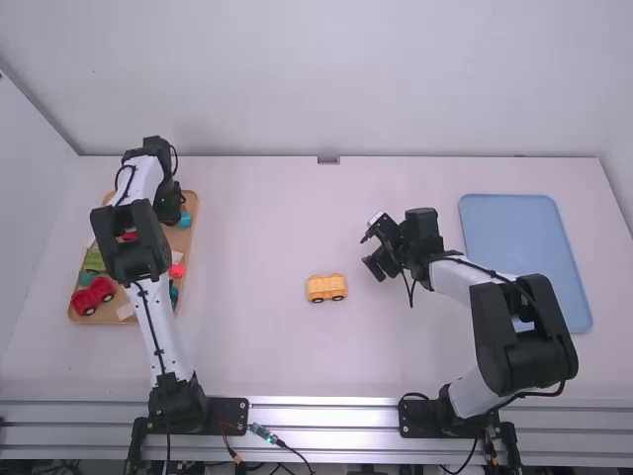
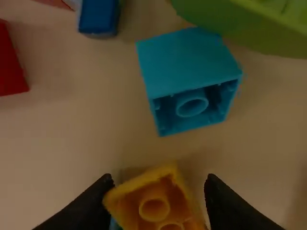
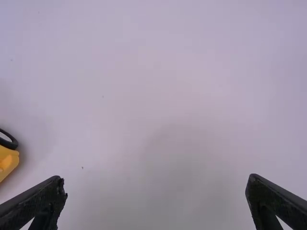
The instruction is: Assemble lego blocks to make yellow taxi
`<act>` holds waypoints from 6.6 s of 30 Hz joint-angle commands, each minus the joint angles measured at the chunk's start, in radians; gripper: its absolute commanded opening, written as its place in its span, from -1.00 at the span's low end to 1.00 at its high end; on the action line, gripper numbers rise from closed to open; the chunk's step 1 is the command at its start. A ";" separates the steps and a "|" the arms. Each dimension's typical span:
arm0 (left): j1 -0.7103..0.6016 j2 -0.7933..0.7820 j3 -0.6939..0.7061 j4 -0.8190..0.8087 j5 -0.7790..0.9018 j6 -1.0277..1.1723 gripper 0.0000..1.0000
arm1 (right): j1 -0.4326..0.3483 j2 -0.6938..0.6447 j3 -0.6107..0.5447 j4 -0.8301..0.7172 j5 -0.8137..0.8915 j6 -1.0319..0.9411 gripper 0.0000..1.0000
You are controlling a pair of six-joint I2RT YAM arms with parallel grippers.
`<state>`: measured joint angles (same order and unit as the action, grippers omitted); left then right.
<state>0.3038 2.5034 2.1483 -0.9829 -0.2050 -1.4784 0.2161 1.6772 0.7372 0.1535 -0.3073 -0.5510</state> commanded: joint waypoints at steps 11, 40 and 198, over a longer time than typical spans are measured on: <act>0.005 -0.010 -0.010 -0.051 -0.042 0.005 -0.17 | 0.001 -0.026 0.003 -0.005 -0.003 0.005 0.99; 0.005 -0.010 -0.010 -0.073 -0.015 0.005 0.57 | 0.001 -0.026 0.003 -0.005 -0.002 0.005 0.99; -0.219 -0.882 -1.075 0.669 1.274 2.015 -0.97 | 0.002 -0.026 0.005 0.434 -0.620 0.452 0.99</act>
<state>0.1032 1.6623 1.0924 -0.3149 0.8520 0.3611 0.2161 1.6772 0.7372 0.5804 -0.8177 -0.1295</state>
